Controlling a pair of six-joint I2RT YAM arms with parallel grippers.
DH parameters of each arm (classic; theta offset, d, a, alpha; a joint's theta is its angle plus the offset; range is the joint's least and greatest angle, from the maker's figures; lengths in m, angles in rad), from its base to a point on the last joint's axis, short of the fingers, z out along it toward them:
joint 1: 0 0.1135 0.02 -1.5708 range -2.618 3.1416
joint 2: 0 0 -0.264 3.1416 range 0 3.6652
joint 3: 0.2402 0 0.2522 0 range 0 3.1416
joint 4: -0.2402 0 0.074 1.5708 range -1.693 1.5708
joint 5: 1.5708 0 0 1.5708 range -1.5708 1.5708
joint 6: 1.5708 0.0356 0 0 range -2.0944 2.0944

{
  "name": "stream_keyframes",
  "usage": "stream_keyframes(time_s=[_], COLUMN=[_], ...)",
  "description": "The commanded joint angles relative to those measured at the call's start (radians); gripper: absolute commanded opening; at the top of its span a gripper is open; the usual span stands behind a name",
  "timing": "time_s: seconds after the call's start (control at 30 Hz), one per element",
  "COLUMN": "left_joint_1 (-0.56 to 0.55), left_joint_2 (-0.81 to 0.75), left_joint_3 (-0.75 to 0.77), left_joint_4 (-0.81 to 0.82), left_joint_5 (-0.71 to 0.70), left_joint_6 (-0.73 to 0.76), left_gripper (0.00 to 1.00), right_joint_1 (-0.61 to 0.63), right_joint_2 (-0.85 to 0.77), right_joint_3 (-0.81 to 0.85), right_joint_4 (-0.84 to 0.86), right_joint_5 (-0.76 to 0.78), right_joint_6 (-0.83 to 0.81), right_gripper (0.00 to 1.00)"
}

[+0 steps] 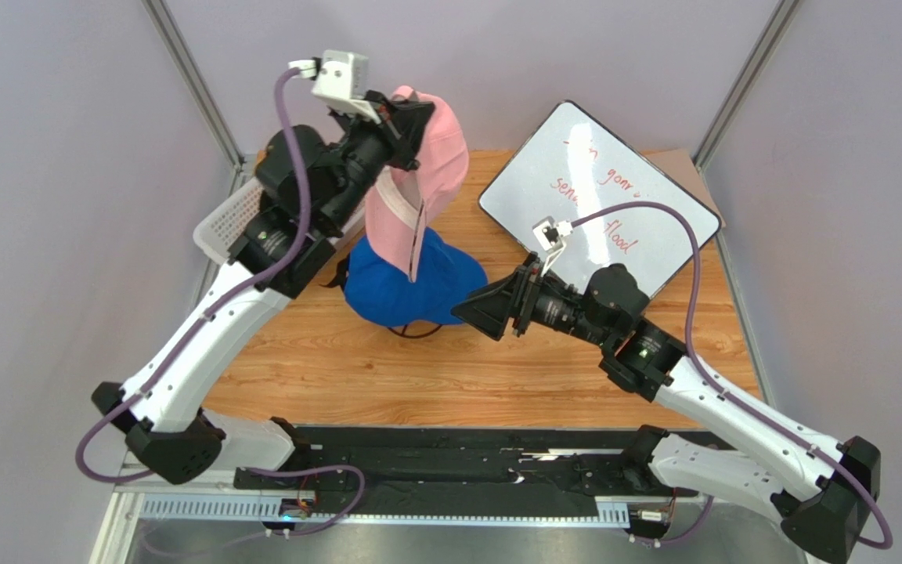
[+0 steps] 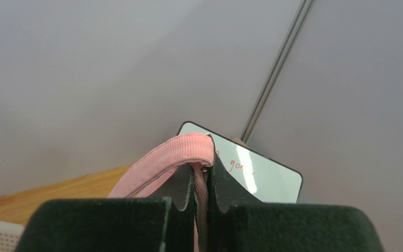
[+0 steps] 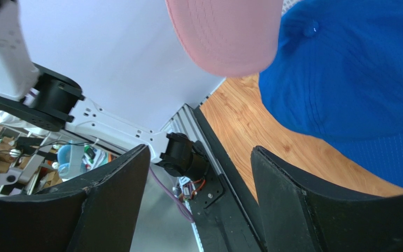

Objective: Stack the hats

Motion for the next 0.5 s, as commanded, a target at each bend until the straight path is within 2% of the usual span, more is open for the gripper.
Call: stream_keyframes(time_s=[0.0,0.03,0.17,0.47], left_joint_1=[-0.113,-0.132,-0.189,-0.264], left_joint_2=[0.067,0.106,0.170,0.249], left_joint_3=[0.147,0.168,0.231,0.291], left_joint_4=[0.029,0.010,-0.011,0.011], left_joint_5=[-0.119,-0.135,-0.182,-0.199], left_joint_6=[0.073,0.104,0.121,0.151], left_gripper=[0.00,0.00,0.00,0.00], right_joint_1=[0.093,0.108,0.145,0.147], right_joint_2=[-0.015,-0.017,-0.035,-0.029], right_joint_3=[-0.001,0.007,0.037,0.108], right_joint_4=[0.019,-0.033,-0.107,-0.173], right_joint_5=[0.173,0.256,0.411,0.575], right_joint_6=[-0.093,-0.110,-0.165,-0.223], right_gripper=[0.77,0.77,0.77,0.77])
